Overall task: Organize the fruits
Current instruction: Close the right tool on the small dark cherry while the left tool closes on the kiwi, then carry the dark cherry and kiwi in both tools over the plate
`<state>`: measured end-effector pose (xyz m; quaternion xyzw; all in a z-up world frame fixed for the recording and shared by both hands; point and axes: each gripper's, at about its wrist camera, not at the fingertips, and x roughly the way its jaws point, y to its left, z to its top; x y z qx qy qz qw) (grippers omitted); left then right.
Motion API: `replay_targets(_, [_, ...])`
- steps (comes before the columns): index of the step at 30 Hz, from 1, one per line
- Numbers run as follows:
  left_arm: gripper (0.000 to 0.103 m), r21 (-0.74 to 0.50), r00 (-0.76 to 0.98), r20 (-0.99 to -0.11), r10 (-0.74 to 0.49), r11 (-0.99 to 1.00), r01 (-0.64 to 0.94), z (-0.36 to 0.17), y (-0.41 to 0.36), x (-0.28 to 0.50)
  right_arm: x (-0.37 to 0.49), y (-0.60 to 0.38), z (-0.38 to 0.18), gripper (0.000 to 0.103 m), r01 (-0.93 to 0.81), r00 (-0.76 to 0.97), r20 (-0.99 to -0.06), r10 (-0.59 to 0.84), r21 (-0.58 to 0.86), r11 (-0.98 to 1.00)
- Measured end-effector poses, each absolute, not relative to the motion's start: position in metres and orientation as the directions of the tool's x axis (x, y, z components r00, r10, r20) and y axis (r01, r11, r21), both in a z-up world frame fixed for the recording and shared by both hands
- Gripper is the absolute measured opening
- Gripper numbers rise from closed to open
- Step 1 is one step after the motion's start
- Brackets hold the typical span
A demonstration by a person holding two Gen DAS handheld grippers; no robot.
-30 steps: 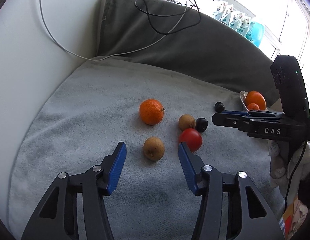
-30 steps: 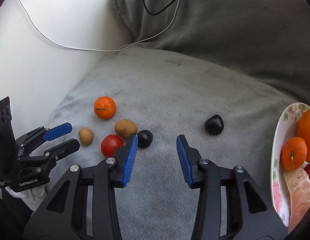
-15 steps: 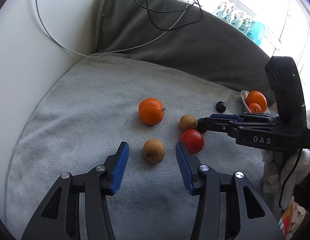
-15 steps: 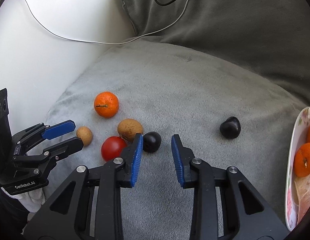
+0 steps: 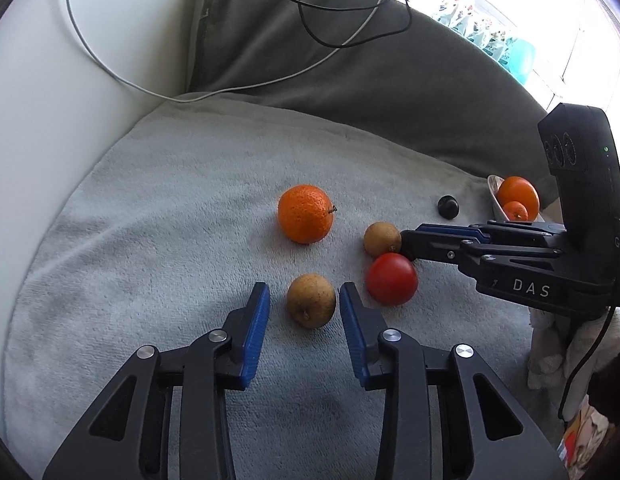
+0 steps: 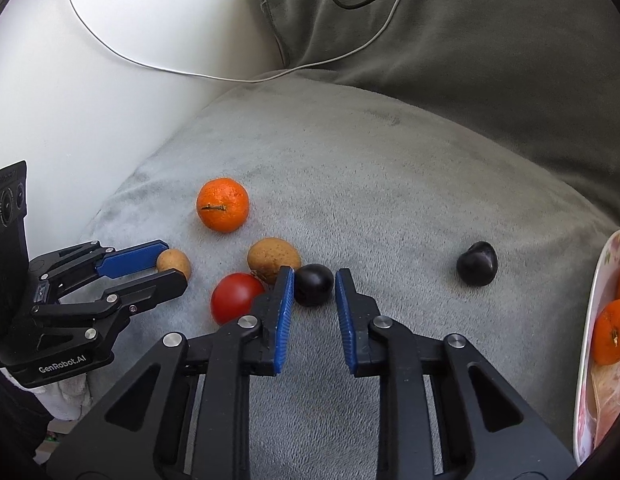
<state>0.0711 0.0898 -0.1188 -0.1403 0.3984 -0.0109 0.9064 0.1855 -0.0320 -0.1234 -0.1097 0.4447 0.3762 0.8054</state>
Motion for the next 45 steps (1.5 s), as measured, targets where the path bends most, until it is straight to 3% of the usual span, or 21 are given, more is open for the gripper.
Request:
replay_targets(5, [0.024, -0.258, 0.682, -0.72, -0.13, 0.962, -0.088, -0.119, 0.088, 0.071, 0.184, -0.032, -0.123, 0.019, -0.705, 0.328, -0.797, 0.506, 0.15, 0.693])
replay_targets(45, [0.023, -0.236, 0.744, -0.646, -0.168, 0.972, 0.014, -0.078, 0.038, 0.066, 0.165, -0.105, -0.066, 0.018, -0.64, 0.478, -0.709, 0.518, 0.122, 0.758])
